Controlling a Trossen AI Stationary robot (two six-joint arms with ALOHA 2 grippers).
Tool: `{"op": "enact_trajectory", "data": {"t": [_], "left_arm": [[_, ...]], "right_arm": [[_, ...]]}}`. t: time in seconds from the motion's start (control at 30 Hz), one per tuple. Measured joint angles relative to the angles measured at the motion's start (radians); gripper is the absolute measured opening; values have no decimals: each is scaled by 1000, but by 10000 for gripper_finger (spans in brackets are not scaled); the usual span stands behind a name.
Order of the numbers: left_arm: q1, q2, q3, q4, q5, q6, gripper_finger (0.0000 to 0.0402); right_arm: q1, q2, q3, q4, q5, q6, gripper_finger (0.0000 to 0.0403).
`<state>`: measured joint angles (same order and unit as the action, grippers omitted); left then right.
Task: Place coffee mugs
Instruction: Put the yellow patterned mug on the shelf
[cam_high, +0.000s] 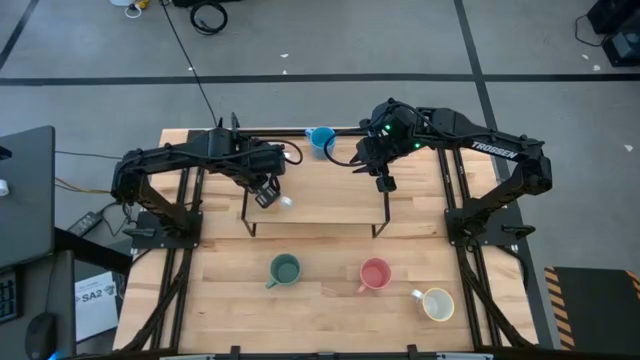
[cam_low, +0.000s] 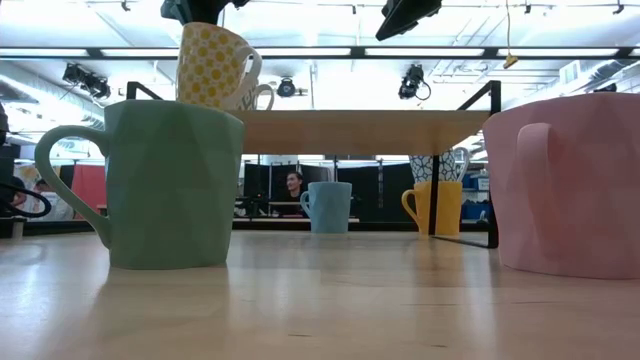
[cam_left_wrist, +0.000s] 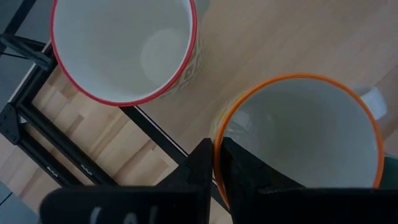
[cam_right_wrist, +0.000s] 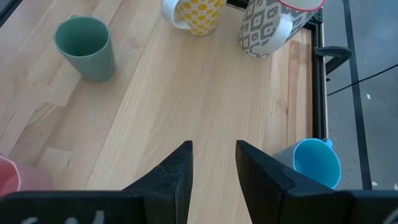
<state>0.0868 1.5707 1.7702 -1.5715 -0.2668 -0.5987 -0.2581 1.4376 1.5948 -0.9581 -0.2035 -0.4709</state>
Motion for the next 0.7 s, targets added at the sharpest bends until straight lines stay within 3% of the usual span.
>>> {"op": "enact_trajectory", "data": {"t": [0.4,0.7], "left_arm": [[0,1,0,0,1,-1,93],[0,1,0,0,0,-2,113]], "right_arm": [[0,0,0,0,0,0,128],[0,0,0,0,0,0,128]]}}
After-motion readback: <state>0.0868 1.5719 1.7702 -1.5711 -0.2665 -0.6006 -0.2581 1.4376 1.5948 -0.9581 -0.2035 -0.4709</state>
